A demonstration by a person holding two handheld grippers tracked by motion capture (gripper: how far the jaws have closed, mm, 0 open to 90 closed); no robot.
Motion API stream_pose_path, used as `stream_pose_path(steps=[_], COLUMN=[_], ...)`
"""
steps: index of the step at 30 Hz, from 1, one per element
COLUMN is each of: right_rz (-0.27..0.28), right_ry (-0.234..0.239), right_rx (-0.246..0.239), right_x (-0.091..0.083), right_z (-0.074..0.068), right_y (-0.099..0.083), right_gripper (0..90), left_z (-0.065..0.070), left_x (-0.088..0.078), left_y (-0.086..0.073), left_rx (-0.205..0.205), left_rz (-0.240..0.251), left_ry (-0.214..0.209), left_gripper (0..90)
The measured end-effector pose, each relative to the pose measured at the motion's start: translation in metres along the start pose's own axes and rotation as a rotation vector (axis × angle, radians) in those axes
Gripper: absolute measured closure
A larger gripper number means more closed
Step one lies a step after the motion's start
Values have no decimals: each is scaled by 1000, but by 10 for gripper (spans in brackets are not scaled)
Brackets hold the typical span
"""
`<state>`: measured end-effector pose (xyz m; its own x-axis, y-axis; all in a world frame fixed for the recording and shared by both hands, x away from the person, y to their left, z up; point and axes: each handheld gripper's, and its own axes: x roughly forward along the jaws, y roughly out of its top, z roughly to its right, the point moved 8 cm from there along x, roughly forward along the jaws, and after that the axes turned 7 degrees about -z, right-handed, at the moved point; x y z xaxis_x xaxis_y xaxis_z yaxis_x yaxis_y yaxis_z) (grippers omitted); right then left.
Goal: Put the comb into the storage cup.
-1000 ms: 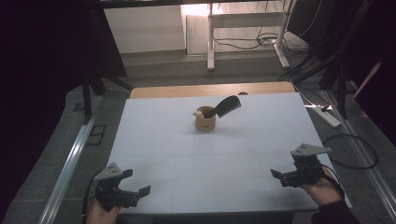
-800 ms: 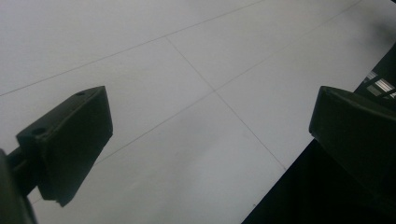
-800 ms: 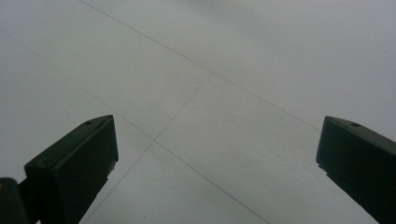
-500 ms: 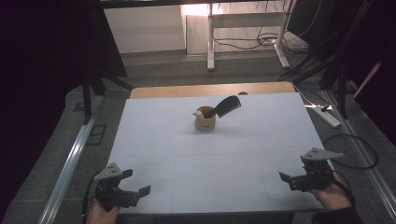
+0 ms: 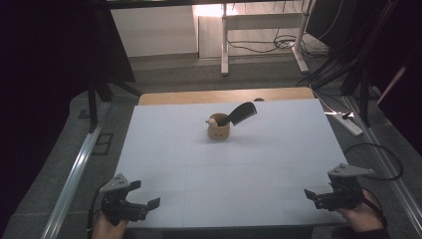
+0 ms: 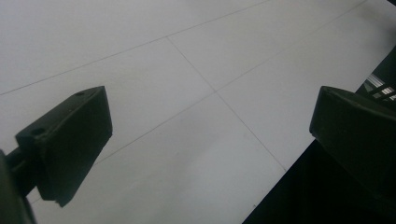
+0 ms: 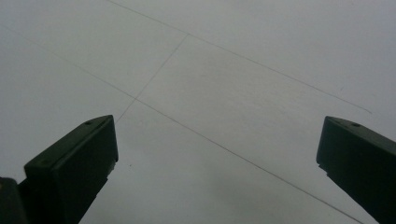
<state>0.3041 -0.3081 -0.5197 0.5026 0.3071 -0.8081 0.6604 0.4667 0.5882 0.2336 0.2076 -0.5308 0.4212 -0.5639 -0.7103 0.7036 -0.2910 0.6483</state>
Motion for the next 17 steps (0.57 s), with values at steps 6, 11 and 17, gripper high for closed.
stream_pose_path(steps=[6, 11, 17], right_rz=[-23, -40, -63], right_ry=[-24, -33, -44], right_rx=[15, 23, 27], right_x=[-2, -4, -4], right_z=[2, 2, 3], right_y=[-4, -6, -9], right_gripper=[0, 0, 0], left_z=[0, -1, -1], left_x=[-1, -1, 0], left_y=[0, 0, 0], left_rx=[-3, -5, -4], left_rz=[4, 4, 3], left_ry=[-1, -1, -2], left_gripper=[0, 0, 0])
